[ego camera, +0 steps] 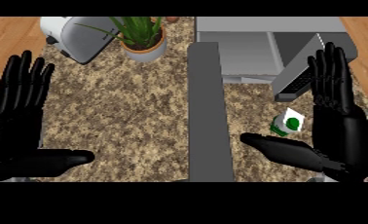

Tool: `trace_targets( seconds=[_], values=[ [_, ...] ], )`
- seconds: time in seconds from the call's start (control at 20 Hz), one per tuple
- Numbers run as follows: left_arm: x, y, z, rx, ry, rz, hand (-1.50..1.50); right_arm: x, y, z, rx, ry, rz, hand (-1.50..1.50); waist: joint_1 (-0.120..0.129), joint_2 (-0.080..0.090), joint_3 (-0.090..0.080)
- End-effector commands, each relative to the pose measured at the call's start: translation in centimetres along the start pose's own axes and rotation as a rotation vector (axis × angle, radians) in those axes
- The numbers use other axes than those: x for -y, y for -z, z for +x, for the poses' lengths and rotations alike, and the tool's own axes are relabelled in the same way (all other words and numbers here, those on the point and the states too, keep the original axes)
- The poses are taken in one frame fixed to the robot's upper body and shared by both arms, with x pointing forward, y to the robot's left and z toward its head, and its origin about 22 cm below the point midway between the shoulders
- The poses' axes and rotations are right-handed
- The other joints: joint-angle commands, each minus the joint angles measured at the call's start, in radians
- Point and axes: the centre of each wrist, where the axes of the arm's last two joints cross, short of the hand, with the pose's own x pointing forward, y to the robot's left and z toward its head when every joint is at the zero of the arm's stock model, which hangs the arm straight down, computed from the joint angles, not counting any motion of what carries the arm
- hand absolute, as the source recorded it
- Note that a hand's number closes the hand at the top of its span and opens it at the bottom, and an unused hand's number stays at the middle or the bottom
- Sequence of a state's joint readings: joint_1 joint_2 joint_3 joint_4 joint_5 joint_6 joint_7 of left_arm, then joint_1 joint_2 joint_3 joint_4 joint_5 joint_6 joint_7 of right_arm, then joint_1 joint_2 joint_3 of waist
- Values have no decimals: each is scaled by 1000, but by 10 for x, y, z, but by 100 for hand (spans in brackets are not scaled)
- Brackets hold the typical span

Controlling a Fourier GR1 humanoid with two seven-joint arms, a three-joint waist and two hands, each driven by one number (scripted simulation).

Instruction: Pick up the milk, place it into the microwave and close the microwave

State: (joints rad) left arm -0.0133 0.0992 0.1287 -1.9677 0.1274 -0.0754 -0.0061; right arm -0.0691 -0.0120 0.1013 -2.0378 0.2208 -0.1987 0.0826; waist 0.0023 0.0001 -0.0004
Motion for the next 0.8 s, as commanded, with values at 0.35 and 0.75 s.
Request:
trace_targets(
  seconds=[0.35, 0.75],
  values=[
    [-35, -47, 30, -28, -17, -5, -150, -8, -17, -4, -86, -85, -96, -150, 4, -1, 0],
    [-35, -75, 36, -26, -29, 6, -150, 11, -34, -15, -144, -123, -129, -150, 3, -2, 1]
  ],
)
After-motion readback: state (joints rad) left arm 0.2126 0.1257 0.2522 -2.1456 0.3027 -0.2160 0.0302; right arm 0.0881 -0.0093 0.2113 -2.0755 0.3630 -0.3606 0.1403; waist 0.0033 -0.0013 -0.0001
